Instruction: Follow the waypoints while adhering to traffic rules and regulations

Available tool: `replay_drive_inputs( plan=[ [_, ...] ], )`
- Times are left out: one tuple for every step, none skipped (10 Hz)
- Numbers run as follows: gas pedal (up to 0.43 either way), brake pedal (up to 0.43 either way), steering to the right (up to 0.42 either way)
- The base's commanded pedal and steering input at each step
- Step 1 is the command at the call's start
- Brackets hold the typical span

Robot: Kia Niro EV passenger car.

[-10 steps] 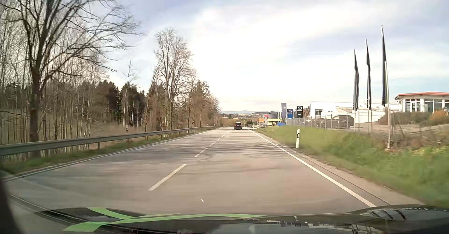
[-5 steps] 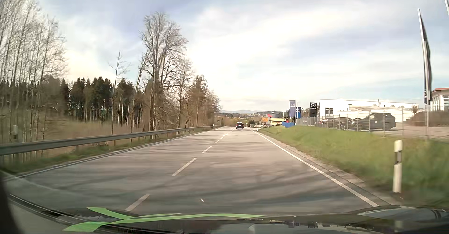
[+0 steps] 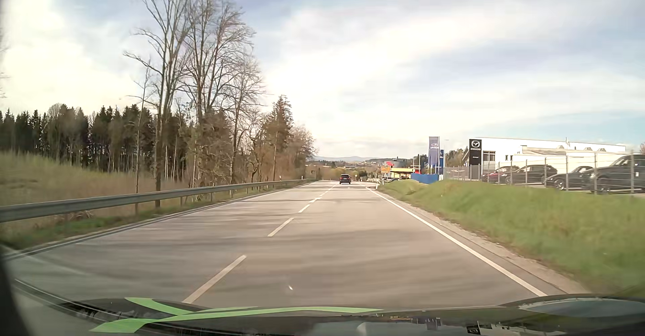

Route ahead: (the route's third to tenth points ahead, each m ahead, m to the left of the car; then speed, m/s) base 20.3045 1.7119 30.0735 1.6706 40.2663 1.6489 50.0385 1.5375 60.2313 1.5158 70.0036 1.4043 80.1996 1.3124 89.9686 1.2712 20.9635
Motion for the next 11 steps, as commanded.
replay_drive_inputs(
  plan=[
    [0.118,0.000,-0.002],
    [0.079,0.000,-0.002],
    [0.079,0.000,-0.002],
    [0.079,0.000,-0.002],
    [0.079,0.000,-0.002],
    [0.079,0.000,-0.002],
    [0.079,0.000,-0.002],
    [0.079,0.000,-0.001],
    [0.079,0.000,-0.001],
    [0.067,0.000,-0.001],
    [0.047,0.000,0.003]
  ],
)
